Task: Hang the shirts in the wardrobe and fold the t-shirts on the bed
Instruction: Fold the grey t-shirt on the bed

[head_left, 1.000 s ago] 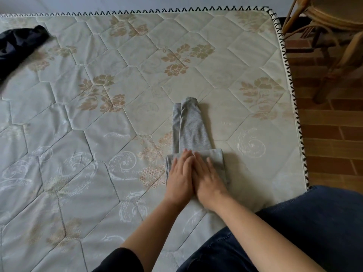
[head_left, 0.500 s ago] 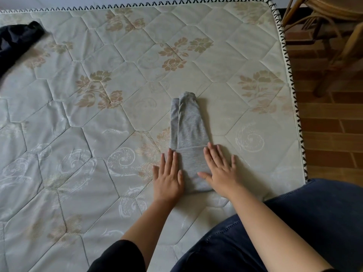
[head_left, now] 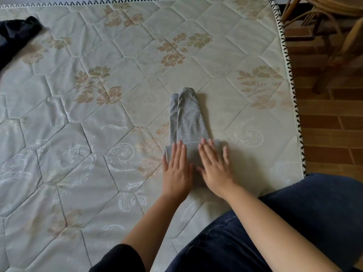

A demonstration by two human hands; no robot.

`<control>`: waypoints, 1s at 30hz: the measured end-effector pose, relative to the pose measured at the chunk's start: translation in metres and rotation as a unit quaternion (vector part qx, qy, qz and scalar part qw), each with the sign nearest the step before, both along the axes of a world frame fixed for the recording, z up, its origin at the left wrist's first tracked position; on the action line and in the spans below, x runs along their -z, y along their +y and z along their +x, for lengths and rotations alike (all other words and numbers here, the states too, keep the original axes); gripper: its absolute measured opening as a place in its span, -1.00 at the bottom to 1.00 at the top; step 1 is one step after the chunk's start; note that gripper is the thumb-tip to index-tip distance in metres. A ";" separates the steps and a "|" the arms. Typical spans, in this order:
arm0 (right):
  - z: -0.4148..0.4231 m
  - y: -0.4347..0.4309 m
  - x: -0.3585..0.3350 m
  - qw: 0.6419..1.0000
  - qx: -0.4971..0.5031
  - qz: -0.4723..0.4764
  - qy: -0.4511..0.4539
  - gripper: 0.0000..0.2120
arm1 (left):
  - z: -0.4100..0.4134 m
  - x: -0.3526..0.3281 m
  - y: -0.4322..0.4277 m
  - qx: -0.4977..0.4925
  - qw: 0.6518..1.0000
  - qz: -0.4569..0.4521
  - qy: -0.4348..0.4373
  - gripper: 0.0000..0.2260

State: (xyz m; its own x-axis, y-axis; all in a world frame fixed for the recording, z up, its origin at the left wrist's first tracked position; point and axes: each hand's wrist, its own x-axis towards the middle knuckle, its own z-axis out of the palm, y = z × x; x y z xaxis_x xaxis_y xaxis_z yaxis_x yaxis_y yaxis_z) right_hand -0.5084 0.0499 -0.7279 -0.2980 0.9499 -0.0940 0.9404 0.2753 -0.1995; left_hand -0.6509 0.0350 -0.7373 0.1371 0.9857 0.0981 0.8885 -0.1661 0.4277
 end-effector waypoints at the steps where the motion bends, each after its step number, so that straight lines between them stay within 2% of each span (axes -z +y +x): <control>1: -0.004 -0.005 0.006 1.000 -0.026 0.001 -0.005 -0.41 | 0.002 0.003 0.002 0.027 1.000 0.000 0.014 -0.53; 4: -0.005 -0.011 0.012 0.999 -0.031 -0.038 -0.009 -0.43 | 0.002 0.011 0.003 0.029 0.998 -0.021 0.047 -0.55; 9: 0.000 -0.008 0.014 0.996 -0.019 -0.084 -0.016 -0.35 | -0.009 0.014 0.000 -0.020 0.998 -0.058 0.025 -0.50; 13: 0.007 -0.002 0.004 0.984 0.023 -0.172 -0.030 -0.37 | -0.023 0.014 -0.006 -0.012 0.996 -0.070 0.048 -0.51; 16: 0.021 0.002 -0.004 0.975 0.052 -0.214 -0.032 -0.44 | -0.038 0.017 -0.016 -0.043 0.992 -0.103 0.061 -0.45; 20: 0.038 0.002 -0.011 0.968 0.075 -0.239 -0.026 -0.41 | -0.047 0.009 -0.022 -0.059 0.981 -0.174 0.056 -0.40; 24: 0.036 0.000 -0.017 0.968 0.089 -0.233 0.008 -0.33 | -0.045 0.002 -0.027 -0.075 0.978 -0.192 0.024 -0.29; 26: 0.031 -0.003 -0.022 0.974 0.089 -0.206 0.023 -0.27 | -0.039 -0.002 -0.033 -0.058 0.982 -0.170 0.063 -0.19; 30: 0.017 -0.016 -0.029 0.988 -0.043 -0.146 0.003 -0.16 | -0.026 -0.011 -0.035 0.061 0.979 -0.110 0.158 -0.17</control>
